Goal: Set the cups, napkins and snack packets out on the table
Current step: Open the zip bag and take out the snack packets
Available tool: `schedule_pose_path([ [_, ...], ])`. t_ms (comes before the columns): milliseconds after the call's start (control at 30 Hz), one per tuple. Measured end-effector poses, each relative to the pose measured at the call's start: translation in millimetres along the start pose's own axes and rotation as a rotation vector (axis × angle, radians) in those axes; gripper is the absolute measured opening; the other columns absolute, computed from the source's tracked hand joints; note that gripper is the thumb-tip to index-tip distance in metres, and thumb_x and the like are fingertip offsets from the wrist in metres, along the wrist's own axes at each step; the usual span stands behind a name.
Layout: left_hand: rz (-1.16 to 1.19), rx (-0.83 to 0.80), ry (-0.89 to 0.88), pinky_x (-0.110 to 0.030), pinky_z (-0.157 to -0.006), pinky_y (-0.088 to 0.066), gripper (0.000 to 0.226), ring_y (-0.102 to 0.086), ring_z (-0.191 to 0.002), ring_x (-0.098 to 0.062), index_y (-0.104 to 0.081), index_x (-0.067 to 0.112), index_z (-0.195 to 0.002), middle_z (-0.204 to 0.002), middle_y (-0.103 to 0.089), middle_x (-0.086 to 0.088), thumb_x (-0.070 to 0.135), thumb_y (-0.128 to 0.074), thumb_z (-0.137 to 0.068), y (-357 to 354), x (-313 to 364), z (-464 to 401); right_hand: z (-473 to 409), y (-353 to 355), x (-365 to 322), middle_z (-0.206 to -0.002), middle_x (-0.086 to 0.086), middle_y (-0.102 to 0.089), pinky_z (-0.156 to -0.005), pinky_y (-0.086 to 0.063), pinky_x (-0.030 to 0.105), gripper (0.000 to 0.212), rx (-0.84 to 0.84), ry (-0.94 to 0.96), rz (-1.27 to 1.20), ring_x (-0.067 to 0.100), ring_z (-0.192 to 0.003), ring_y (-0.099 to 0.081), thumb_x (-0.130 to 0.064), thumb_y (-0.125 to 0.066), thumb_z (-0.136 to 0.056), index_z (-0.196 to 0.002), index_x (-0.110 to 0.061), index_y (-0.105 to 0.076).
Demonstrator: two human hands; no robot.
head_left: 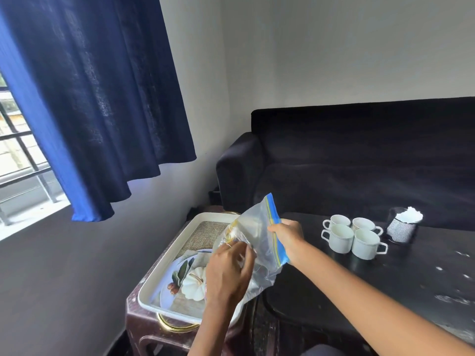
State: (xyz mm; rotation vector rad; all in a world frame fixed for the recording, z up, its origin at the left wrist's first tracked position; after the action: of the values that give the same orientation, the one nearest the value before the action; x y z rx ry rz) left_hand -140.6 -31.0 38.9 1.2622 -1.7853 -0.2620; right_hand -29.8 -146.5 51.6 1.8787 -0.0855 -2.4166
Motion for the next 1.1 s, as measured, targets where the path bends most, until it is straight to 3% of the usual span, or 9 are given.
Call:
schedule_pose_path([
  [100, 0.1, 0.072, 0.08, -0.022, -0.057, -0.042, 0.026, -0.055, -0.074, -0.004, -0.068, 0.026, -0.079, -0.079, -0.06, 0.014, 0.038, -0.049, -0.093, 2.2, 5.3, -2.2, 11.0, -4.5, 8.4, -0.076, 0.008, -0.052, -0.056, -0.037, 0.026, 0.017, 0.0, 0.079, 0.035, 0.018, -0.068, -0.047, -0.004, -0.053, -0.083, -0.096, 0.004, -0.062],
  [200, 0.266, 0.114, 0.132, -0.028, -0.068, -0.049, 0.015, -0.059, -0.085, -0.004, -0.068, 0.03, -0.088, -0.089, -0.063, 0.017, 0.03, -0.054, -0.094, 1.3, 12.0, -5.5, 30.1, -9.7, 17.2, -0.078, 0.0, -0.062, -0.056, -0.042, 0.023, 0.011, -0.005, 0.196, 0.054, 0.014, -0.069, -0.056, -0.009, -0.053, -0.086, -0.09, -0.009, -0.063],
  [333, 0.43, 0.033, 0.242, -0.036, -0.081, -0.054, 0.016, -0.063, -0.095, -0.007, -0.069, 0.034, -0.103, -0.104, -0.065, 0.014, 0.035, -0.057, -0.092, -4.9, 15.5, -7.7, 58.6, -15.5, 31.3, -0.089, -0.002, -0.068, -0.054, -0.042, 0.013, 0.015, -0.034, 0.332, 0.08, 0.008, -0.075, -0.061, -0.011, -0.052, -0.09, -0.097, -0.018, -0.063],
  [467, 0.446, -0.05, 0.319, -0.037, -0.088, -0.054, 0.03, -0.062, -0.1, -0.003, -0.066, 0.028, -0.116, -0.113, -0.064, 0.014, 0.04, -0.062, -0.088, -10.4, 16.9, -8.1, 82.5, -18.3, 46.7, -0.083, -0.008, -0.066, -0.056, -0.042, 0.003, 0.016, -0.08, 0.404, 0.1, -0.005, -0.073, -0.059, -0.008, -0.054, -0.088, -0.092, -0.021, -0.061],
  [633, 0.424, 0.033, 0.388, -0.002, -0.06, -0.043, 0.012, -0.066, -0.077, 0.003, -0.072, 0.028, -0.097, -0.094, -0.074, 0.009, 0.032, -0.063, -0.09, -8.8, 18.9, -7.9, 93.2, -17.0, 63.0, -0.101, -0.004, -0.066, -0.073, -0.046, 0.01, 0.03, -0.12, 0.436, 0.174, 0.006, -0.093, -0.062, 0.002, -0.048, -0.088, -0.108, -0.017, -0.058],
  [767, 0.408, -0.008, 0.362, -0.017, -0.066, -0.052, 0.016, -0.067, -0.072, 0.006, -0.074, 0.027, -0.087, -0.085, -0.074, 0.013, 0.042, -0.07, -0.082, -9.4, 19.1, -6.5, 92.4, -11.4, 69.6, -0.106, -0.011, -0.056, -0.069, -0.035, -0.008, 0.033, -0.135, 0.455, 0.248, 0.0, -0.102, -0.053, -0.001, -0.047, -0.092, -0.12, -0.016, -0.052],
  [867, 0.352, -0.031, 0.351, -0.023, -0.067, -0.054, 0.021, -0.067, -0.071, 0.005, -0.074, 0.025, -0.09, -0.084, -0.073, 0.014, 0.044, -0.07, -0.081, -13.2, 19.8, -4.6, 91.7, -8.1, 73.8, -0.114, -0.009, -0.06, -0.076, -0.036, -0.003, 0.035, -0.167, 0.457, 0.259, 0.003, -0.111, -0.055, 0.0, -0.046, -0.092, -0.122, -0.016, -0.052],
  [1000, 0.307, -0.045, 0.366, -0.029, -0.07, -0.055, 0.018, -0.068, -0.073, -0.006, -0.076, 0.018, -0.092, -0.079, -0.074, 0.006, 0.031, -0.064, -0.089, -18.1, 16.4, -4.6, 92.8, -3.8, 75.2, -0.109, -0.008, -0.066, -0.077, -0.04, -0.001, 0.032, -0.219, 0.406, 0.154, 0.0, -0.106, -0.061, 0.004, -0.054, -0.086, -0.106, -0.021, -0.058],
  [1100, 0.331, -0.035, 0.406, -0.029, -0.069, -0.052, 0.016, -0.067, -0.071, -0.011, -0.076, 0.014, -0.089, -0.073, -0.072, 0.004, 0.026, -0.065, -0.087, -18.2, 12.8, -5.0, 93.9, 1.0, 71.4, -0.101, -0.013, -0.067, -0.072, -0.042, 0.0, 0.028, -0.23, 0.372, 0.041, -0.012, -0.089, -0.061, -0.001, -0.059, -0.084, -0.092, -0.027, -0.061],
])
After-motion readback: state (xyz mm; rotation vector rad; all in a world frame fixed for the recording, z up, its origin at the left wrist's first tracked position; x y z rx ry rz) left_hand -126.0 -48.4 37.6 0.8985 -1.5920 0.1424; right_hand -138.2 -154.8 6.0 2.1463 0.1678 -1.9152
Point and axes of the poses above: each hand's wrist, its own z-axis away from the middle knuckle, its own y-axis out of the back of the hand, x = y × z, the point moved 3 cm from there along -z, towards the middle knuckle
